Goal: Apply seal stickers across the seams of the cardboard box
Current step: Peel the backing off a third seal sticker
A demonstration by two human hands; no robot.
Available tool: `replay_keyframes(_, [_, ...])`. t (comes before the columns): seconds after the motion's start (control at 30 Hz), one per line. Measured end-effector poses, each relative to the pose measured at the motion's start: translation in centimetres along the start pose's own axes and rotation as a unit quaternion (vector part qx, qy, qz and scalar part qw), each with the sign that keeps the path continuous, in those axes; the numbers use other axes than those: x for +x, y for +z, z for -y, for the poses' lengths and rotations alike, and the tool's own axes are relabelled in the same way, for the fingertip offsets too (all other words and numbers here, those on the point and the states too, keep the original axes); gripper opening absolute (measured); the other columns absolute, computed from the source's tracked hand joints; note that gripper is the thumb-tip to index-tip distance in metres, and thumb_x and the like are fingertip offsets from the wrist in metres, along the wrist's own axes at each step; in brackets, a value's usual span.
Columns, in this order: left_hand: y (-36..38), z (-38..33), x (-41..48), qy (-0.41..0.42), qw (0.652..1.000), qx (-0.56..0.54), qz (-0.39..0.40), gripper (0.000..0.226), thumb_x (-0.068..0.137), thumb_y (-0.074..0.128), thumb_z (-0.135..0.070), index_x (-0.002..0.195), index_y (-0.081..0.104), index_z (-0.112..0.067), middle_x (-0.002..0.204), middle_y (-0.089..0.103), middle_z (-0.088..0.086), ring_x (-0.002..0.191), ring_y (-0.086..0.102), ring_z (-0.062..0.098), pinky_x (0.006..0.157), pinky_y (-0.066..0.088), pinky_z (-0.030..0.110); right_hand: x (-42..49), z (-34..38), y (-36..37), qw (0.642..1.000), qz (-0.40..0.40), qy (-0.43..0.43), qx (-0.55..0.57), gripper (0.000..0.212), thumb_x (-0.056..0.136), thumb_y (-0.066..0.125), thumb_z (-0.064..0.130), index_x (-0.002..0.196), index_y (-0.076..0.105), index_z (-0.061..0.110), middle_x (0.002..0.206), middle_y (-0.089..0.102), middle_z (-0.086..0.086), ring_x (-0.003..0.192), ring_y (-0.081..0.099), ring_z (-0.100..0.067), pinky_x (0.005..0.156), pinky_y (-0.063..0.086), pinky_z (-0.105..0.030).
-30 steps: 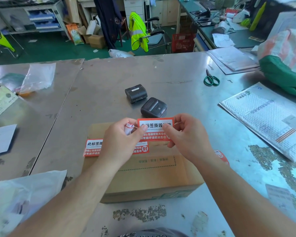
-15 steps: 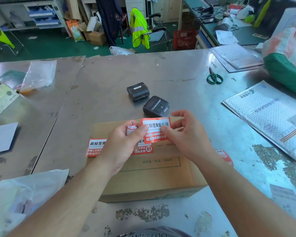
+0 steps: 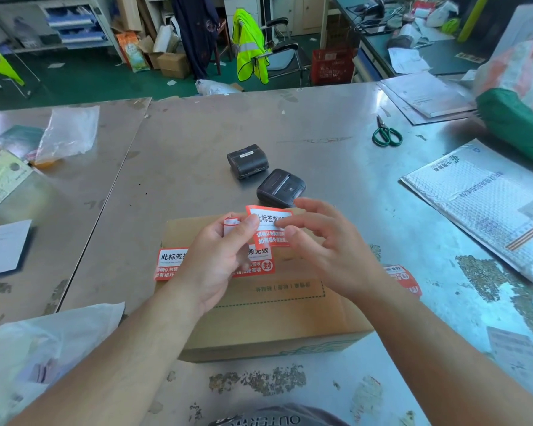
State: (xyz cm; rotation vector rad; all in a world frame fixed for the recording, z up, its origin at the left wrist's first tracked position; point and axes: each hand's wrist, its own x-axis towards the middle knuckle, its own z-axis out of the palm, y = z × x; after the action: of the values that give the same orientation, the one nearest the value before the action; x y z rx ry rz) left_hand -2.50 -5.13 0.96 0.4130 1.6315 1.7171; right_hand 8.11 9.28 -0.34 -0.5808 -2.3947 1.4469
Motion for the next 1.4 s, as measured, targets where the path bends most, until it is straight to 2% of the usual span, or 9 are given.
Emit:
replay_keyframes(0.17, [0.2, -0.1, -0.3, -0.008, 1.000, -0.014, 0.009, 0.018, 0.095, 0.054, -0.028, 0.087, 0.060, -0.013, 0.049, 0.057, -0.008, 0.036, 0.041, 0.001, 0.053, 0.028, 0.027, -0.3, -0.2, -0.3, 0.998, 0.038, -0.030, 0.038, 0.037, 0.092, 0.051, 0.043, 0.117, 0.076, 0.031, 0.142, 0.053, 0.012, 0.127, 0.044, 0.014, 0.091, 0.040, -0.005])
replay_keyframes(0.27, [-0.1, 0.1, -0.1, -0.011, 0.999, -0.037, 0.023, 0.034, 0.088, 0.060, -0.046, 0.093, 0.069, -0.014, 0.056, 0.052, -0.005, 0.041, 0.028, 0.006, 0.054, 0.029, 0.027, -0.5, -0.1, -0.7, 0.995, 0.040, -0.052, 0.076, 0.034, 0.093, 0.052, 0.037, 0.115, 0.076, 0.029, 0.138, 0.057, 0.012, 0.123, 0.046, 0.018, 0.087, 0.040, -0.002])
replay_keyframes(0.37, [-0.3, 0.3, 0.0, -0.009, 0.998, -0.059, 0.036, 0.053, 0.082, 0.062, -0.056, 0.103, 0.066, -0.007, 0.055, 0.050, -0.006, 0.042, 0.025, 0.007, 0.052, 0.032, 0.023, -0.6, -0.1, -0.9, 0.993, 0.039, -0.079, 0.083, 0.032, 0.095, 0.052, 0.034, 0.116, 0.075, 0.029, 0.136, 0.059, 0.011, 0.124, 0.047, 0.016, 0.089, 0.039, -0.003])
replay_keyframes(0.47, [-0.4, 0.6, 0.0, 0.000, 0.995, -0.079, 0.066, 0.069, 0.061, 0.076, -0.069, 0.098, 0.069, -0.010, 0.052, 0.037, -0.005, 0.042, 0.024, 0.006, 0.050, 0.033, 0.021, -0.8, -0.1, -1.1, 0.989, 0.049, -0.104, 0.091, 0.030, 0.097, 0.052, 0.029, 0.117, 0.074, 0.027, 0.134, 0.060, 0.014, 0.124, 0.049, 0.014, 0.092, 0.038, -0.004])
replay_keyframes(0.57, [-0.3, 0.9, 0.0, 0.003, 0.994, -0.079, 0.076, 0.070, 0.053, 0.077, -0.073, 0.091, 0.073, -0.014, 0.047, 0.032, -0.007, 0.042, 0.023, 0.006, 0.049, 0.031, 0.021, -0.9, -0.1, -1.0, 0.986, 0.063, -0.116, 0.102, 0.029, 0.097, 0.053, 0.026, 0.117, 0.074, 0.027, 0.134, 0.063, 0.009, 0.130, 0.051, 0.005, 0.096, 0.042, -0.010])
replay_keyframes(0.7, [0.0, 1.0, -0.3, 0.016, 0.993, -0.079, 0.088, 0.072, 0.048, 0.077, -0.073, 0.088, 0.071, -0.014, 0.047, 0.048, -0.011, 0.040, 0.034, 0.000, 0.049, 0.032, 0.019, -0.9, -0.3, -0.9, 0.983, 0.070, -0.127, 0.116, 0.030, 0.098, 0.054, 0.024, 0.118, 0.075, 0.020, 0.135, 0.064, 0.003, 0.129, 0.057, -0.007, 0.104, 0.047, -0.027])
replay_keyframes(0.9, [0.4, 1.0, -0.4, 0.025, 0.992, -0.081, 0.095, 0.062, 0.043, 0.079, -0.073, 0.074, 0.073, -0.019, 0.047, 0.048, -0.009, 0.038, 0.037, 0.000, 0.048, 0.032, 0.019, -1.3, -0.6, -1.0, 0.979, 0.077, -0.153, 0.113, 0.040, 0.099, 0.047, 0.034, 0.122, 0.074, 0.015, 0.138, 0.063, 0.000, 0.131, 0.056, -0.015, 0.108, 0.045, -0.044])
replay_keyframes(1.13, [0.8, 1.1, -0.4, 0.021, 0.993, -0.073, 0.086, 0.059, 0.050, 0.081, -0.070, 0.080, 0.077, -0.019, 0.047, 0.043, -0.009, 0.040, 0.031, 0.002, 0.050, 0.030, 0.022, -1.7, -0.4, -1.5, 0.979, 0.076, -0.166, 0.095, 0.041, 0.098, 0.047, 0.036, 0.121, 0.075, 0.017, 0.136, 0.063, 0.003, 0.129, 0.057, -0.011, 0.106, 0.045, -0.031])
replay_keyframes(1.4, [1.1, 1.0, -0.4, 0.032, 0.996, -0.050, 0.064, 0.073, 0.061, 0.080, -0.062, 0.102, 0.065, -0.004, 0.050, 0.052, -0.010, 0.042, 0.033, 0.003, 0.049, 0.031, 0.021, -1.6, -1.3, -2.2, 0.983, 0.051, -0.144, 0.100, 0.044, 0.099, 0.043, 0.042, 0.118, 0.076, 0.020, 0.131, 0.067, 0.004, 0.128, 0.059, -0.013, 0.105, 0.047, -0.039])
